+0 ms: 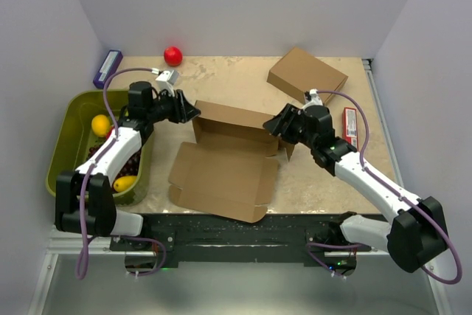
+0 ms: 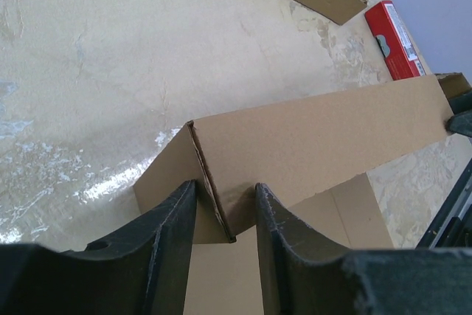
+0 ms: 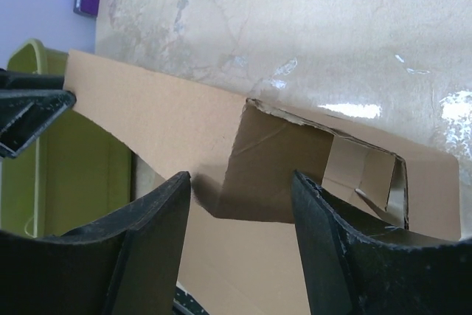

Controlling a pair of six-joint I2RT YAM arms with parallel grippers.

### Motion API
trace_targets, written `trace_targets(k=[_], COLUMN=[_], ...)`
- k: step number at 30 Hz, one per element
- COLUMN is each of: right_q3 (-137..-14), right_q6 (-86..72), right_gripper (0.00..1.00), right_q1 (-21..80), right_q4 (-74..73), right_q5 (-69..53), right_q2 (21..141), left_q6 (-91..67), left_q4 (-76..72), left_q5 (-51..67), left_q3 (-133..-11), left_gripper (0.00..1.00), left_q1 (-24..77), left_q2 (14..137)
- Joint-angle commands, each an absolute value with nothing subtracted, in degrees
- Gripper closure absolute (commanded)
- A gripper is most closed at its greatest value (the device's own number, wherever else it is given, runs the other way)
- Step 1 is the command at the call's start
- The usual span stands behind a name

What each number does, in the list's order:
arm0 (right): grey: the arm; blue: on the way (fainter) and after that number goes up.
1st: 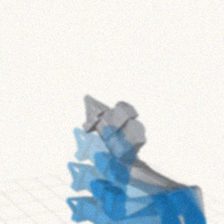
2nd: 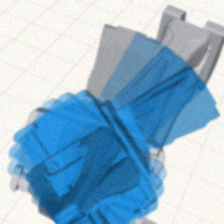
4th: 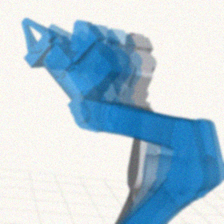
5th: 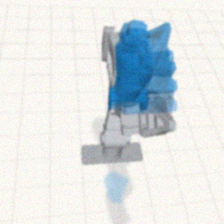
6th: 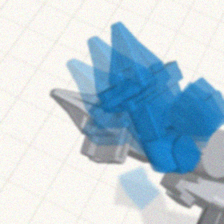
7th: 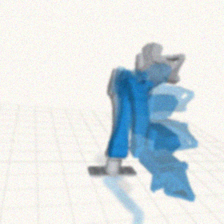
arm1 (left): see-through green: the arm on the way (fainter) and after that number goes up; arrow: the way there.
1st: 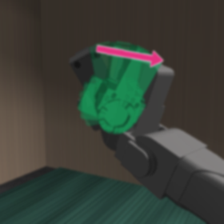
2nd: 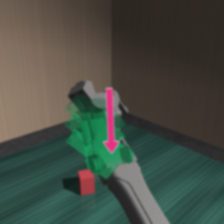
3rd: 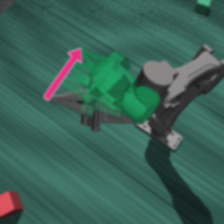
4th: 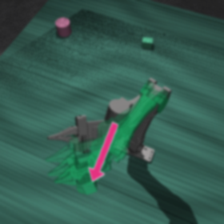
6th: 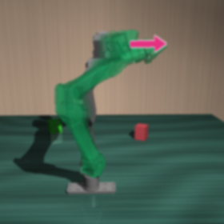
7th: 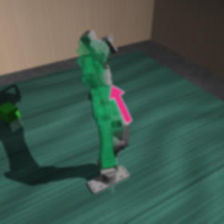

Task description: Fold the paper box

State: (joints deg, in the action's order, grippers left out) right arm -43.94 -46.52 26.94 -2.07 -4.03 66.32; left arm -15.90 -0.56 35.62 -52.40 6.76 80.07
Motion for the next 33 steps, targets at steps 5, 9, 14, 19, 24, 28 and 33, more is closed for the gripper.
trace_targets(k=[5,9,14,19,24,28,33], right_q3=[-41.3,-40.6,-37.3,-35.3,-33.4,-32.1,-31.4], right_q6=[-51.8,-53.3,-57.6,-61.5,-66.5,-68.9,-68.4], right_gripper=[0.44,0.48,0.53,0.57,0.63,0.7,0.82], right_q1=[26.4,26.2,26.3,26.3,26.3,26.3,26.4], right_q4=[8.7,11.2,17.7,23.2,31.1,35.8,35.4], right_q5=[-4.5,-7.0,-8.3,-8.0,-8.9,-8.8,-7.0], right_q2=[65.8,68.0,68.1,68.7,71.7,73.6,72.7], left_q6=[-13.9,-14.0,-14.0,-14.1,-14.1,-14.1,-14.1], left_q4=[4.0,3.9,4.0,3.8,3.8,3.9,3.7], left_q5=[33.5,33.7,33.9,34.1,34.5,34.5,34.8], left_q3=[-49.3,-49.4,-49.2,-49.3,-49.2,-49.1,-49.1], left_gripper=[0.64,0.64,0.64,0.64,0.64,0.64,0.64], left_q1=[6.3,6.3,6.3,6.3,6.3,6.3,6.3], left_q2=[79.5,79.5,79.2,78.9,78.7,78.5,78.5])
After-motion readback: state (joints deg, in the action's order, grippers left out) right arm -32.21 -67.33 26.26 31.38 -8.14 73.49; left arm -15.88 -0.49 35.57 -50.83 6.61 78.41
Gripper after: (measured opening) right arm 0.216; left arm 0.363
